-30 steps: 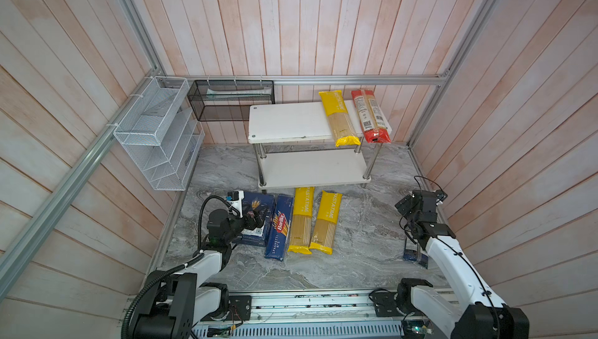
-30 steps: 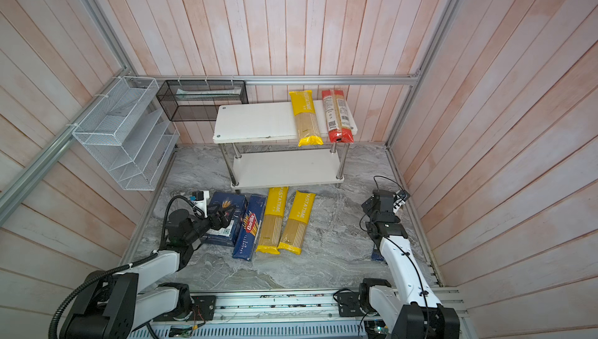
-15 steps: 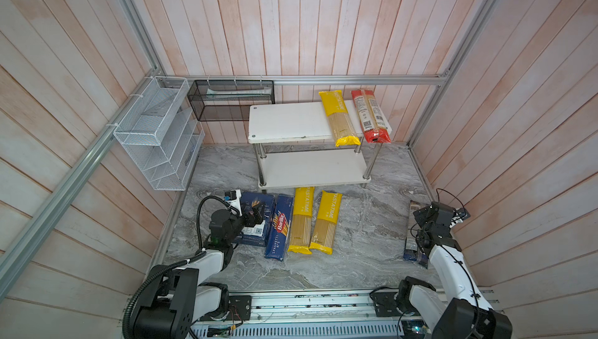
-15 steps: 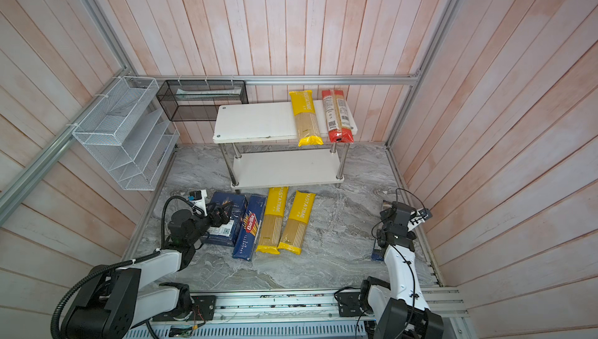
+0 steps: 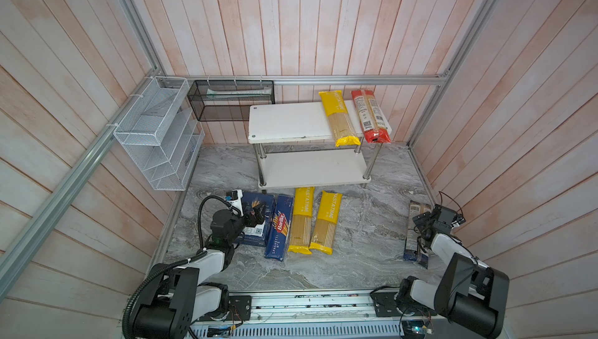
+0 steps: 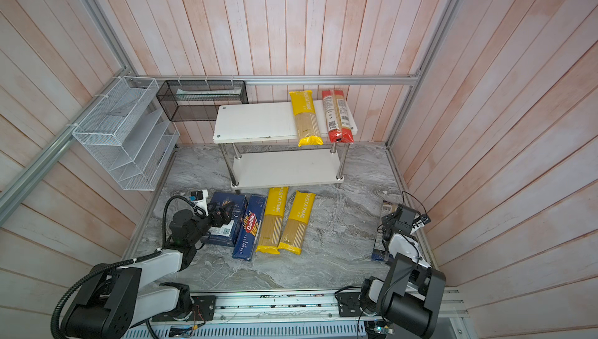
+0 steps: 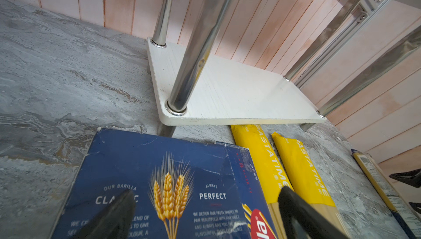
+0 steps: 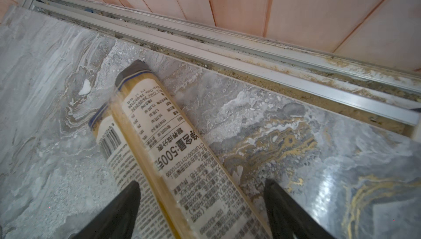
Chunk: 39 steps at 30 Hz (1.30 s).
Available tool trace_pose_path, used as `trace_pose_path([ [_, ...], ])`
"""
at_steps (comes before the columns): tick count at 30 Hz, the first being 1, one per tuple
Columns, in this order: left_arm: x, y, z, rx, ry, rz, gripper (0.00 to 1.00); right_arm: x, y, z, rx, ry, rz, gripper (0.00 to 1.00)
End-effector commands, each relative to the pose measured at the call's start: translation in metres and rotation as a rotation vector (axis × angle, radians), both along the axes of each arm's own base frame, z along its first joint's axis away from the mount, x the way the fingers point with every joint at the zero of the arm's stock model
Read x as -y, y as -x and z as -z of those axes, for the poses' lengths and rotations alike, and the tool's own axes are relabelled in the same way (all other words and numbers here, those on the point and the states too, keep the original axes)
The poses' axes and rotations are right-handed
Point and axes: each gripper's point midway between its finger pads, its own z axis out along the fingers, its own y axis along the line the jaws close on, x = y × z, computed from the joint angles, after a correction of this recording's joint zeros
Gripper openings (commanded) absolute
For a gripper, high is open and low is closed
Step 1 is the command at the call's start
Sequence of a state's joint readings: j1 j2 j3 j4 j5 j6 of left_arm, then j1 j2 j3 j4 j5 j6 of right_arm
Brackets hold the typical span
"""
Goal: Arrange pasta packages on shelves
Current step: Move the pasta bag to the middle-right of the table.
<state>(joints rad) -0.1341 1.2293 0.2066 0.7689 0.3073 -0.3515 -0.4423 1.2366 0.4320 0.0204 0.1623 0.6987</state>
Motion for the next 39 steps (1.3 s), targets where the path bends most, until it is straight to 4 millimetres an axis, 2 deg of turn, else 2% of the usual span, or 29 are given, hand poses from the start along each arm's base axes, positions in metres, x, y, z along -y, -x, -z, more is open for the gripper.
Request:
trace_pose_path([
  [1, 0.000, 0.001, 0.001, 0.008, -0.008, 0.000, 1.00, 0.006, -0.014, -0.011, 0.036, 0.032, -0.031, 0.86],
  [11, 0.001, 0.001, 0.000, 0.012, -0.004, 0.004, 1.00, -0.002, -0.024, -0.008, 0.066, -0.035, -0.071, 0.85],
  [19, 0.001, 0.001, 0.000, 0.009, -0.004, 0.006, 1.00, 0.015, -0.023, -0.010, 0.059, -0.021, -0.040, 0.85],
  [23, 0.001, 0.001, 0.001, 0.006, -0.005, 0.006, 1.00, 0.018, -0.025, -0.007, 0.055, -0.022, -0.053, 0.85],
  [31, 0.001, 0.001, 0.001, 0.005, -0.006, 0.004, 1.00, -0.001, -0.036, 0.012, 0.036, -0.130, -0.149, 0.85],
  [39, 0.001, 0.000, 0.002, 0.002, -0.005, 0.000, 1.00, -0.023, -0.041, 0.021, 0.044, -0.218, -0.245, 0.82],
])
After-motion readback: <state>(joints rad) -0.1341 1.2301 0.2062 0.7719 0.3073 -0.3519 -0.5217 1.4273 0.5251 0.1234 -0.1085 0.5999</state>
